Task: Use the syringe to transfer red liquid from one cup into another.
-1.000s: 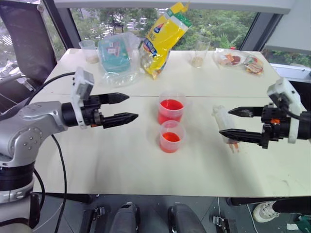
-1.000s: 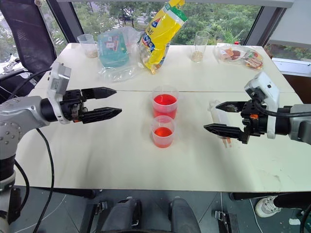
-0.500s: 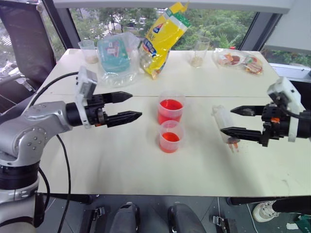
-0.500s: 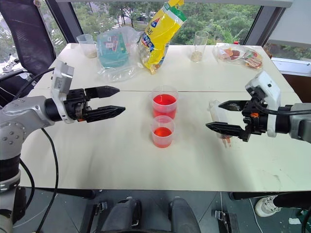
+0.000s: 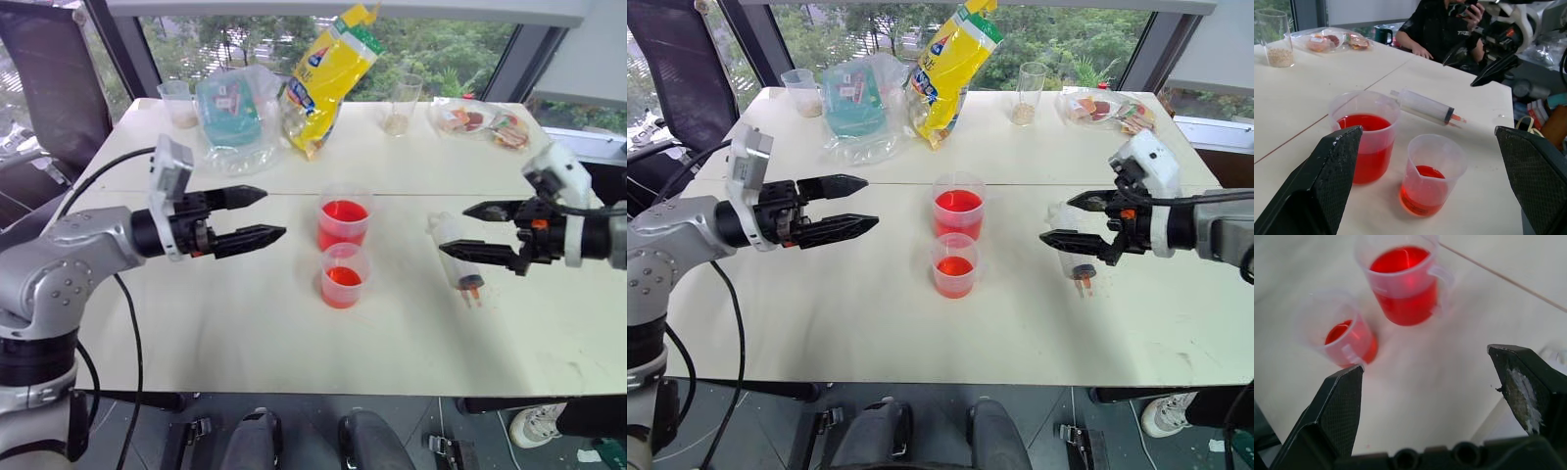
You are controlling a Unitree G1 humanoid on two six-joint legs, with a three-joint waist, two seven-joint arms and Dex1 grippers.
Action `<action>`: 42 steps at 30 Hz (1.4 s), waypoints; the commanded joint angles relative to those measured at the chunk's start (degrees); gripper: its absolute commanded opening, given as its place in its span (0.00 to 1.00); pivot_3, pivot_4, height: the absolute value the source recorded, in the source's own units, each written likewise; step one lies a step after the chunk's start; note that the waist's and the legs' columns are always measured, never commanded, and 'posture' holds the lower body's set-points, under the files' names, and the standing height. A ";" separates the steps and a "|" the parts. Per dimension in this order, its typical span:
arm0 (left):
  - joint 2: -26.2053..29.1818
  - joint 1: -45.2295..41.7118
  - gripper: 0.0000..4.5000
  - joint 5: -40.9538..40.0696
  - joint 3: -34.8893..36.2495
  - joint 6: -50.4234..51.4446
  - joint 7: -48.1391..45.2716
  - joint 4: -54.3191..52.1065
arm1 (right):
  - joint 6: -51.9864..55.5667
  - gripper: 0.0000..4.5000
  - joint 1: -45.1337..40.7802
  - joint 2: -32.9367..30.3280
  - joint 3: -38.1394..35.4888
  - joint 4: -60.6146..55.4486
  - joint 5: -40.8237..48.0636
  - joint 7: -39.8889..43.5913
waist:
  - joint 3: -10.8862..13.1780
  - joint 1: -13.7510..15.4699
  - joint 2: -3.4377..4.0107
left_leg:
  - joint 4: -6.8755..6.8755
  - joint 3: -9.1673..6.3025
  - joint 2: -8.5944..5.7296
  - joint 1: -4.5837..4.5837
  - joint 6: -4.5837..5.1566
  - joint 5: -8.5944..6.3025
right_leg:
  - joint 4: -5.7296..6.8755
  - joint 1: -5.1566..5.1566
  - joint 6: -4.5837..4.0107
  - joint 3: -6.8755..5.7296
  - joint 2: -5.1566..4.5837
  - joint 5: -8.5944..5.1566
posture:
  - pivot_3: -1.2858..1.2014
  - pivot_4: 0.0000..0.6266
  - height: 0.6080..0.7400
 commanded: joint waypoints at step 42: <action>-1.91 -0.19 1.00 3.47 0.37 -5.81 1.76 -0.70 | -3.14 0.31 -35.94 27.78 15.66 57.68 -35.25 -5.45 | 0.02 -0.82 0.04 | -0.04 0.10 -0.01 -0.16 -0.02 0.01 | 0.15 -0.31 -0.01 0.03 0.02 0.01 | 0.52 0.24 1.00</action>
